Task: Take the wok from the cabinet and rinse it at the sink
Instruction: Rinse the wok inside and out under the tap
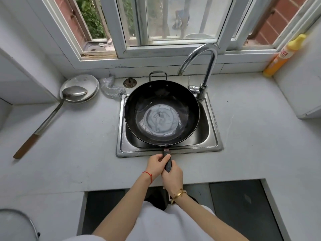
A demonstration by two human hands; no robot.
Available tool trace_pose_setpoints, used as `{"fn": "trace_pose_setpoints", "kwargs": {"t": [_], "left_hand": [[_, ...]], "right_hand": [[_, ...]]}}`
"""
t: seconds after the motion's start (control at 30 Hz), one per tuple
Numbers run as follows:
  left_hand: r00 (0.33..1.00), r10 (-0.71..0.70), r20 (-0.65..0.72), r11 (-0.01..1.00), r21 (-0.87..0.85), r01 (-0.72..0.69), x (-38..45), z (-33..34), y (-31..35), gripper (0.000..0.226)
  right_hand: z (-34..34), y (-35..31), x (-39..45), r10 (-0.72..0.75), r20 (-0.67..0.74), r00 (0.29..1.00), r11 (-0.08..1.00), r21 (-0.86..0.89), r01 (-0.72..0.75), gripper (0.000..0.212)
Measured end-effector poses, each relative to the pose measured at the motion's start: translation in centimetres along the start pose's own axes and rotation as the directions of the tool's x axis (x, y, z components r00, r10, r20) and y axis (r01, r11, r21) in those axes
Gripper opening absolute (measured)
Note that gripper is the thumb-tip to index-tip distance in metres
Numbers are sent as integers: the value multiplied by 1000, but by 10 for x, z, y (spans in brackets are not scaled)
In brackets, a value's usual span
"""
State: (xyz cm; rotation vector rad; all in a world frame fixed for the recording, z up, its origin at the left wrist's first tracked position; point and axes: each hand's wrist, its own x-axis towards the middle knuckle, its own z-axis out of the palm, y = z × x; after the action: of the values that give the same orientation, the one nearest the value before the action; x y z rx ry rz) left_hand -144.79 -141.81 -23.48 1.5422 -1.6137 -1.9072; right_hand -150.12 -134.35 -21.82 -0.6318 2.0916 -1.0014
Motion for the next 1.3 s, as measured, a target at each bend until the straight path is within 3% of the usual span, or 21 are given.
{"fn": "trace_pose_setpoints", "kwargs": {"t": [0.33,0.7,1.07,1.13,1.3], "left_hand": [[1000,-22,-22,998,59,23,2,7,-2,22],[996,-64,-60,987,144,72,4,9,-12,33],[996,-73,-55,979,186,83,4,7,-10,29],[995,-95,-34,985,139,99,5,8,-12,31],[993,-115,-8,992,60,115,4,10,-12,33]], "right_hand": [[-1,14,8,15,58,998,995,-104,-9,12],[-6,23,16,36,233,972,959,-281,32,24],[-57,14,61,-87,477,875,731,-566,381,30],[-70,8,76,-122,455,882,768,-519,374,26],[-100,-29,132,-251,87,964,913,-311,266,21]]}}
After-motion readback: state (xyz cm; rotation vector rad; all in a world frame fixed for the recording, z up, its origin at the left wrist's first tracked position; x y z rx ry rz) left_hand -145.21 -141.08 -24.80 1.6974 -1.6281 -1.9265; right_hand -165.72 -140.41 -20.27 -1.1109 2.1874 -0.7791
